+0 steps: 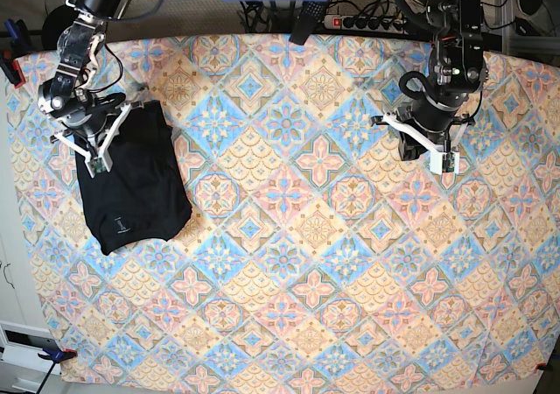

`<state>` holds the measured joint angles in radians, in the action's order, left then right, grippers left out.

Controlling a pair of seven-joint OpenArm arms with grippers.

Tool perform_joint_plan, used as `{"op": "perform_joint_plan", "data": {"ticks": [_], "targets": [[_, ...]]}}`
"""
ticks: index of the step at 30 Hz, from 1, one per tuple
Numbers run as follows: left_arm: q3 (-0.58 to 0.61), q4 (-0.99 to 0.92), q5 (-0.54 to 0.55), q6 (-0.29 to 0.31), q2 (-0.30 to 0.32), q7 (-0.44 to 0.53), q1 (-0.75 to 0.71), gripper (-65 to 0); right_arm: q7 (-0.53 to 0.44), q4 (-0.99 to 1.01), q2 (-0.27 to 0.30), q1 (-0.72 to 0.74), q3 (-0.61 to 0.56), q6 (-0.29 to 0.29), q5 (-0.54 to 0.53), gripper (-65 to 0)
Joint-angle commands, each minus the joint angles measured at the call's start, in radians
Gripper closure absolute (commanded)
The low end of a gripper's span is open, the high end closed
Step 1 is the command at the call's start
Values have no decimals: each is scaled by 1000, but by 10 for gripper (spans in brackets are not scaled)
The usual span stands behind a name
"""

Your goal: Fold the T-shirt properly

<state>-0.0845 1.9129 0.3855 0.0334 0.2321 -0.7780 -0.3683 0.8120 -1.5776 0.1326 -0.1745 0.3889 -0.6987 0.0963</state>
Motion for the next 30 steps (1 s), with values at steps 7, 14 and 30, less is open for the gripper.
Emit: {"op": "perform_joint_plan", "data": {"ticks": [7,14,30], "targets": [[-4,17,3,4,6,18,5,-18,-23,-13,3,-41,-66,1,-14,-27],[-5,17,3,4,6,18,5,-18,-18,-13,-17,-32,-126,1,-11,-27],[-4,21,3,4,11,18,5,-17,-16,-43,-57,-4,-112,1,-14,-27]]}}
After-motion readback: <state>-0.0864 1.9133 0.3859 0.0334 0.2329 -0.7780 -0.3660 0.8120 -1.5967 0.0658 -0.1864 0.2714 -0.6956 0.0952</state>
